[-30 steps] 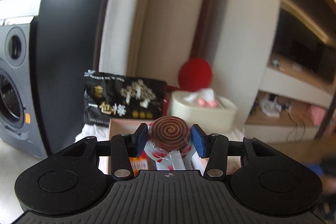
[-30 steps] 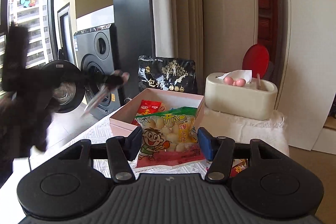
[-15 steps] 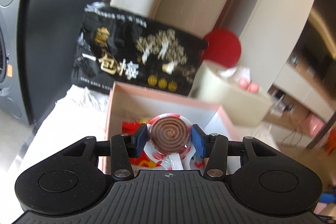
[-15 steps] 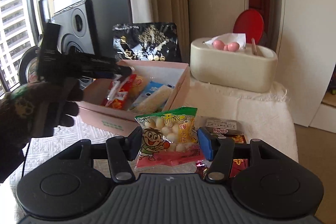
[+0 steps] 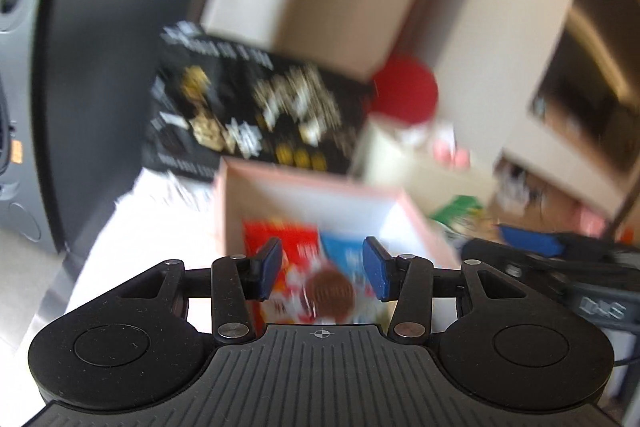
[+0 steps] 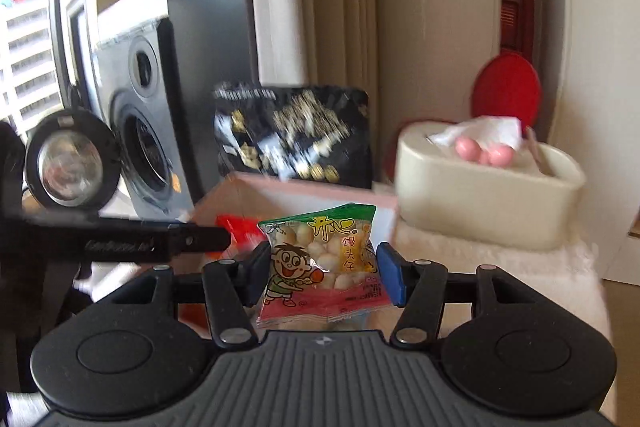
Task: Organize snacks
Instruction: 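Drop the lollipop into the pink box with left while right drops the candy bag in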
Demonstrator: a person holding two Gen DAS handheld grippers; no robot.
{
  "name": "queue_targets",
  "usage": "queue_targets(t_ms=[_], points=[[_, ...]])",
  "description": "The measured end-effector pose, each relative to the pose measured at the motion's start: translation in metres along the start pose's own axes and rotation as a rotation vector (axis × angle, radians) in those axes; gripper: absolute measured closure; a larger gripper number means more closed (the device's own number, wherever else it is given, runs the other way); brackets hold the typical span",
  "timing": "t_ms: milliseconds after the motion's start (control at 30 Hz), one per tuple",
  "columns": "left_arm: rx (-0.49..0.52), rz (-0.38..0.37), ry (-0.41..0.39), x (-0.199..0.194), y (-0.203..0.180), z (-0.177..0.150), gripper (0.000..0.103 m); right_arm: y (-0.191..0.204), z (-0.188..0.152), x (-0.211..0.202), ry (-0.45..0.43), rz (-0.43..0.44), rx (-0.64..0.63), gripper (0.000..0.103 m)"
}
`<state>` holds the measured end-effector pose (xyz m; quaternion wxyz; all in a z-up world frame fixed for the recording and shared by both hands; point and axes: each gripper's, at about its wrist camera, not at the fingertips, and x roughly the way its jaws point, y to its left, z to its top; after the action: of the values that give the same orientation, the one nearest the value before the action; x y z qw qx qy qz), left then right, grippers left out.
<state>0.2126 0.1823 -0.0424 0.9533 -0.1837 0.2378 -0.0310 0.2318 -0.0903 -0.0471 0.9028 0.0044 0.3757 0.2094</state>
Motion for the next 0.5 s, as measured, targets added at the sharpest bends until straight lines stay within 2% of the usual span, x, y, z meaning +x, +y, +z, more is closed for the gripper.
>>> queue_targets(t_ms=[67, 100, 200, 333, 400, 500], points=[[-0.029, -0.005, -0.043, -0.015, 0.002, 0.004, 0.053, 0.000, 0.015, 0.015, -0.028, 0.043, 0.010, 0.031], [-0.031, -0.003, -0.054, -0.022, 0.001, 0.003, 0.053, 0.000, 0.021, 0.022, -0.024, 0.032, 0.005, 0.024], [-0.017, 0.000, -0.062, -0.042, -0.006, -0.006, 0.053, -0.004, 0.028, 0.021, -0.033, -0.027, -0.001, 0.024], [-0.018, -0.038, -0.032, -0.056, -0.017, -0.027, 0.053, -0.030, 0.007, -0.012, -0.029, -0.053, -0.016, 0.024], [-0.033, -0.051, -0.013, -0.056, -0.024, -0.040, 0.053, -0.048, -0.013, -0.029, 0.016, -0.110, -0.014, 0.023], [-0.058, -0.074, 0.021, -0.055, -0.039, -0.061, 0.053, -0.078, -0.044, -0.048, 0.131, -0.159, 0.034, 0.023]])
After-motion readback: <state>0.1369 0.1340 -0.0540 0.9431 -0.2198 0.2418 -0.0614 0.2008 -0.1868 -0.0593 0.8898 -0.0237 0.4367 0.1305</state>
